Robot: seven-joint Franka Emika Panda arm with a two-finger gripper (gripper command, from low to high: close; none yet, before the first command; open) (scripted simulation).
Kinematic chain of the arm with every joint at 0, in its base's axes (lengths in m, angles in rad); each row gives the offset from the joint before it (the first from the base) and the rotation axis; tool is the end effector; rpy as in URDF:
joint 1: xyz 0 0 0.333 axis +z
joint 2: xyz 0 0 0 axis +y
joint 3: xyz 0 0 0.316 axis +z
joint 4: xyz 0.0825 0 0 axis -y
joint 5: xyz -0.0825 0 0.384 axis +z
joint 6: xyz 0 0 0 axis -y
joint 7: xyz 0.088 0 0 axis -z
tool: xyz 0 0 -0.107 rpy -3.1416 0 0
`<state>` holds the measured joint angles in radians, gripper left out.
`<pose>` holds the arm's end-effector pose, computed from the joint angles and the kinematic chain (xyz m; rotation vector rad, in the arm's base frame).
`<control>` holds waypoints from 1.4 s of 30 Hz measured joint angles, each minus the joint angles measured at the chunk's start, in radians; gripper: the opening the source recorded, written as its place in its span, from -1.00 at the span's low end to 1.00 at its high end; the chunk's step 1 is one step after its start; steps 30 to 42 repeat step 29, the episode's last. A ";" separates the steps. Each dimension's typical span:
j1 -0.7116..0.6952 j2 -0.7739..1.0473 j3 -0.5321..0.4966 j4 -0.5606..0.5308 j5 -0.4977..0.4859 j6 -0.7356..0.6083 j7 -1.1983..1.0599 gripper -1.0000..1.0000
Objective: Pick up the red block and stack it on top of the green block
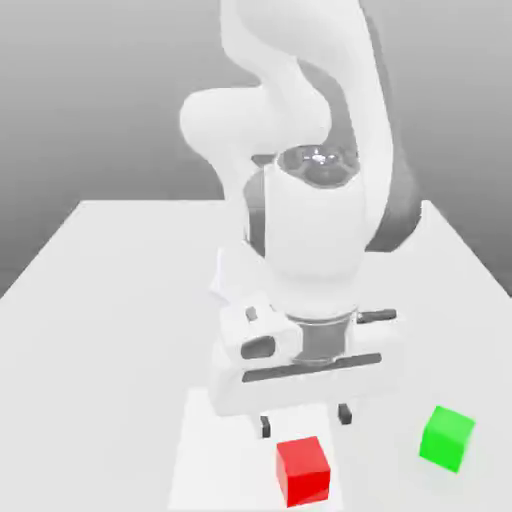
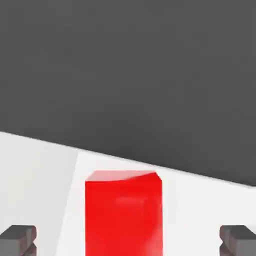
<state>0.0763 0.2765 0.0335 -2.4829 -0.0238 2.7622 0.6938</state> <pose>0.4707 0.0537 0.1823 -3.0165 0.8726 -0.0042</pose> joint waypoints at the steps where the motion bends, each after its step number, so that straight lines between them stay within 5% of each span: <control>1: 0.002 0.036 -0.003 0.005 -0.003 0.030 0.002 0.00; 2: 0.004 0.072 -0.005 0.010 -0.007 0.060 0.005 0.00; 3: 0.006 0.095 -0.007 0.013 -0.008 0.079 0.006 -1.00; 10: 0.005 0.094 -0.006 0.013 -0.010 0.078 0.008 -1.00; 15: 0.001 -0.061 0.009 -0.010 0.004 -0.054 -0.006 -1.00; 21: 0.148 -0.144 0.184 -0.011 -0.026 -0.140 -0.102 -1.00; 25: 0.215 -0.037 0.196 0.002 -0.106 -0.052 -0.078 -1.00; 26: 0.226 -0.007 0.185 0.004 -0.124 -0.025 -0.066 1.00; 42: 0.226 -0.007 0.185 0.004 -0.124 -0.025 -0.066 1.00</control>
